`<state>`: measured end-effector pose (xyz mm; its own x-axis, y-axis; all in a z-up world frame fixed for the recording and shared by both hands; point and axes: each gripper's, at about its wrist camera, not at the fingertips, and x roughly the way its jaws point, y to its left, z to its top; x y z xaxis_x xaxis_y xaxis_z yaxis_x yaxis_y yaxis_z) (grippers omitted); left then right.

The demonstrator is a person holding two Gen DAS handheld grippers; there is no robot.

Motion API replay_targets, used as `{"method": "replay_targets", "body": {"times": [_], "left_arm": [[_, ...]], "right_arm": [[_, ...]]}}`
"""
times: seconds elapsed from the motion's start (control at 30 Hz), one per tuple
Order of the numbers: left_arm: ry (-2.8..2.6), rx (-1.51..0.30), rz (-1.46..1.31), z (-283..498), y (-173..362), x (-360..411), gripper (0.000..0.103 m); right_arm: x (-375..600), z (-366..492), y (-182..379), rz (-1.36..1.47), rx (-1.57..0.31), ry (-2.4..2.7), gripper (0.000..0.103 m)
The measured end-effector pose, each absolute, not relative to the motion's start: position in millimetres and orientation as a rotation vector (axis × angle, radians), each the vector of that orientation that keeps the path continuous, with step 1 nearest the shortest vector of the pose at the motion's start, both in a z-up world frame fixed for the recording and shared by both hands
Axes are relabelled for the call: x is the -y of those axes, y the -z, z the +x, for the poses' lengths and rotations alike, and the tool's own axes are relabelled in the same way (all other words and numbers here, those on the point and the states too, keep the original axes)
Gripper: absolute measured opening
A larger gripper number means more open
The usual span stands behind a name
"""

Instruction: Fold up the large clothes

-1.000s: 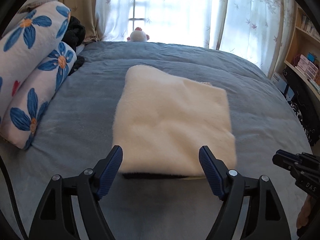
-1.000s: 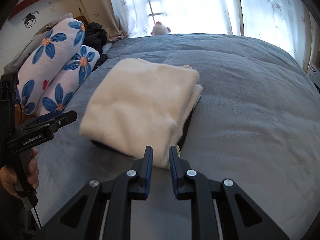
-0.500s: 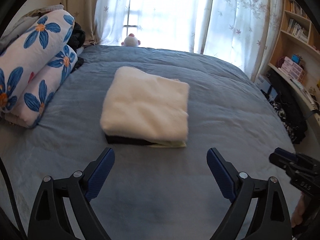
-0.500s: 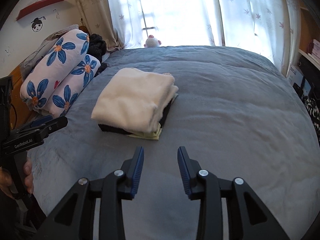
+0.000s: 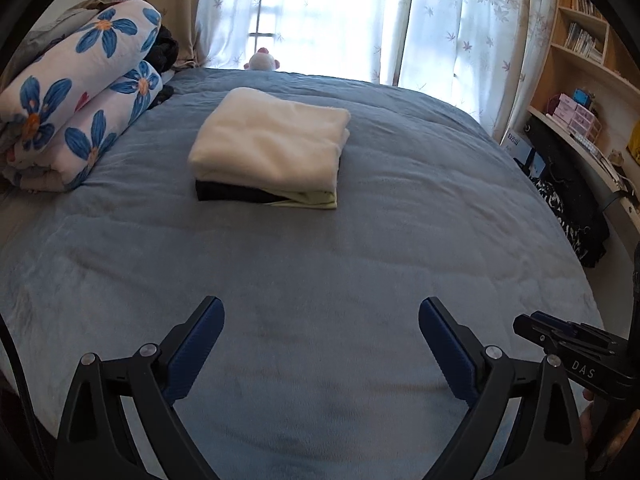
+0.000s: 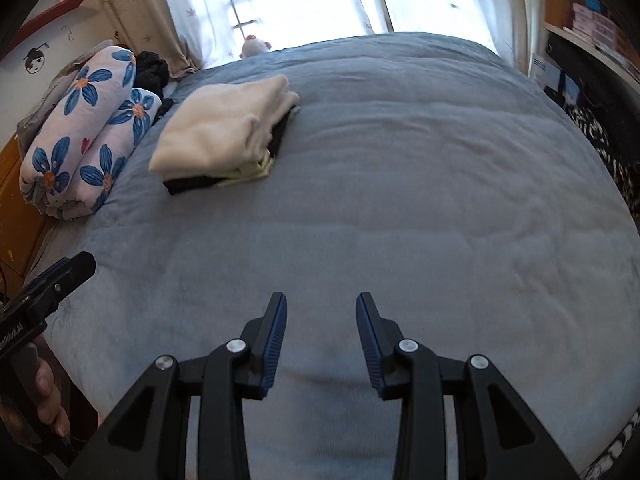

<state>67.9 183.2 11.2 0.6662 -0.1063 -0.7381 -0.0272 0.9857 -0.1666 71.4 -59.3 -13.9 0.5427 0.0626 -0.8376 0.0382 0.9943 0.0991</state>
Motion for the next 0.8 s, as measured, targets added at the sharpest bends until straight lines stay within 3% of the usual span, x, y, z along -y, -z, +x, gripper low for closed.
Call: {"method": "replay_targets", "body": {"times": [0.13, 0.23, 0.8], "left_arm": [[0.001, -0.848, -0.14, 43.9, -5.9, -170.4, 0.097], [-0.003, -0.861, -0.13, 27.1, -2.0, -162.8, 0.097], [0.015, -0.898, -0.08, -12.5, 4.0, -130.5, 0.097]], "right_arm": [[54.5, 44.3, 16.7, 0.11, -0.976, 0.004, 0.039], [48.6, 25.9, 13.0, 0.104, -0.932, 0.025, 0.049], [34.2, -14.7, 2.9, 0.07, -0.863, 0.036, 0.051]]}}
